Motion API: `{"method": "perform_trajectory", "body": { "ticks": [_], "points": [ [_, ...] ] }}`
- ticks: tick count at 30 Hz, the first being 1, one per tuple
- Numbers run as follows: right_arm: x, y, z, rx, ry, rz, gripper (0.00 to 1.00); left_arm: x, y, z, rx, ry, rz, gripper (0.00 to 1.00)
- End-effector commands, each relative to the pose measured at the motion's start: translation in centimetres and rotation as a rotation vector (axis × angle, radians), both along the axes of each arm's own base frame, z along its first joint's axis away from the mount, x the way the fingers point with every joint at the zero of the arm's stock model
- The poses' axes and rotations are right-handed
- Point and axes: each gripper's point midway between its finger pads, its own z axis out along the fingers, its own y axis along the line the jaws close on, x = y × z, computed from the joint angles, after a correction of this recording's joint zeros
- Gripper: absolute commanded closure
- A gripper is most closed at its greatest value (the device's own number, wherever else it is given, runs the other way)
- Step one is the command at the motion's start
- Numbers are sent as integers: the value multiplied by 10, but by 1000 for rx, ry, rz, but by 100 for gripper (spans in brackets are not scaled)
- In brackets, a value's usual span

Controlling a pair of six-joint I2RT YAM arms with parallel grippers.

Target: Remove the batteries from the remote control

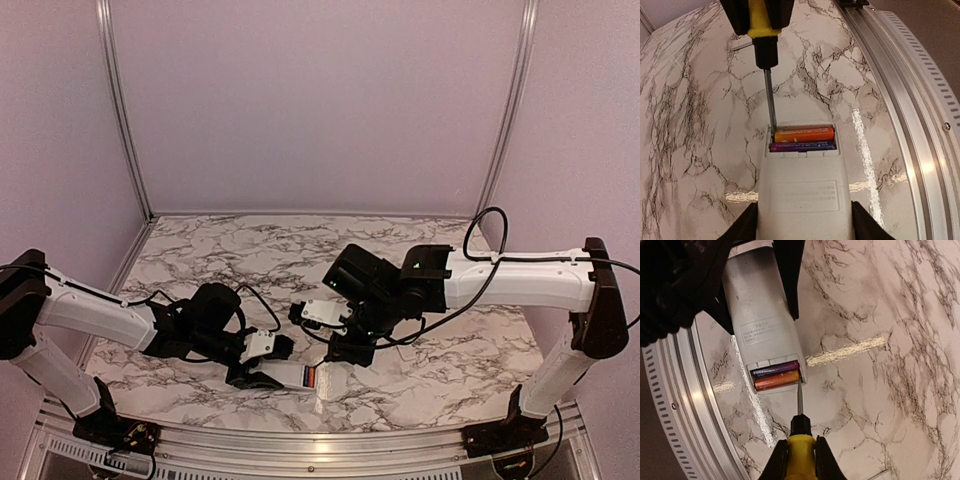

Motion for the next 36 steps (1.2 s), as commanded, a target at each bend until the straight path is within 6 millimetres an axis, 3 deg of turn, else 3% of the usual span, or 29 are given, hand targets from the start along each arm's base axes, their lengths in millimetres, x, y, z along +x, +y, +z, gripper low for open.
{"method": "perform_trajectory", "body": {
  "ticks": [1, 19, 36],
  "points": [
    [-8, 12, 7, 38, -11, 53, 100, 6, -25, 43, -175, -14, -44, 100],
    [-54, 24, -18, 76, 221, 216, 100, 21, -26, 50, -174, -115, -31, 100],
    [-57, 20, -23, 38, 267, 235, 100, 35, -19, 50, -128, -236, -10, 100]
  ]
}}
